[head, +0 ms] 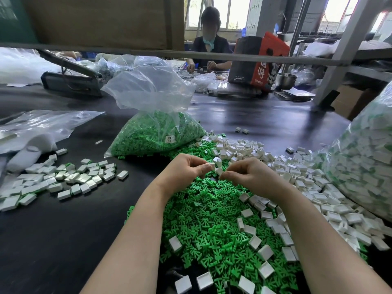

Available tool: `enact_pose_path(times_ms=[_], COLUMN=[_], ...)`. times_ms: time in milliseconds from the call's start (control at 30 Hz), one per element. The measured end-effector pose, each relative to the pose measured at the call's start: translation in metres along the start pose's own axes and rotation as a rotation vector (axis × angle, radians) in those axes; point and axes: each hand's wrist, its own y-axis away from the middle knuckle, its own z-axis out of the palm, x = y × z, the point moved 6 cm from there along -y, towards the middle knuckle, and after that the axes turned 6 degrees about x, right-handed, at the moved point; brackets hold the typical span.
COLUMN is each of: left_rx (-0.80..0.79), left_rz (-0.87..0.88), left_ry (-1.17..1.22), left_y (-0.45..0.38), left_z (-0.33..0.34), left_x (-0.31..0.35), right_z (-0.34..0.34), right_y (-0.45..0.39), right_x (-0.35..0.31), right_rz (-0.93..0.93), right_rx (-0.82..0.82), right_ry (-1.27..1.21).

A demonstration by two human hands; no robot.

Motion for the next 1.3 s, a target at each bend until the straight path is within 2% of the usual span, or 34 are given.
enact_pose_path(times_ms=[300, 467, 600, 800, 933, 1000, 1167, 1233, 1300], left_rx=[-0.027, -0.056, -0.303, -0.83, -0.968, -0.885, -0.21, -0.106, -0.116], left_rz=[-0.04, -0.044, -0.064, -0.081, -0.076, -0.047, 0.049, 0.086, 0.108], left_ry=[0.045, 0.009, -0.127, -0.37, -0.46, -0.477, -0.328, -0.418, -0.551], left_y=[0.002, 0.004, 0.013, 0.041, 0.05, 0.044, 0.01, 0.008, 0.008], left_z=[-0.006, -0.006, 0.005, 0.034, 0.05, 0.053, 0.055, 0.063, 0.073], left_x=[0.001, 0.004, 0.015, 0.038, 0.049, 0.049, 0.047, 0.045, 0.04], right_z=[-0.005, -0.004, -0.007, -0.009, -0.012, -0.014, -0.019, -0.023, -0.025], right_y=[0.0, -0.001, -0.001, -0.002, -0.003, -0.004, -0.005, -0.006, -0.007], right_x=[0.006, 0.008, 0.011, 0.015, 0.017, 0.018, 0.013, 0.016, 0.019], right_rz=[0.041, 0.053, 0.061, 0.08, 0.08, 0.081, 0.042, 0.049, 0.068], right_rx=[0.089, 0.082, 0.136, 0.161, 0.173, 0.199, 0.264, 0.314, 0.354], right_ry=[0.006, -0.016, -0.006, -0.002, 0.003, 0.008, 0.062, 0.051, 0.033])
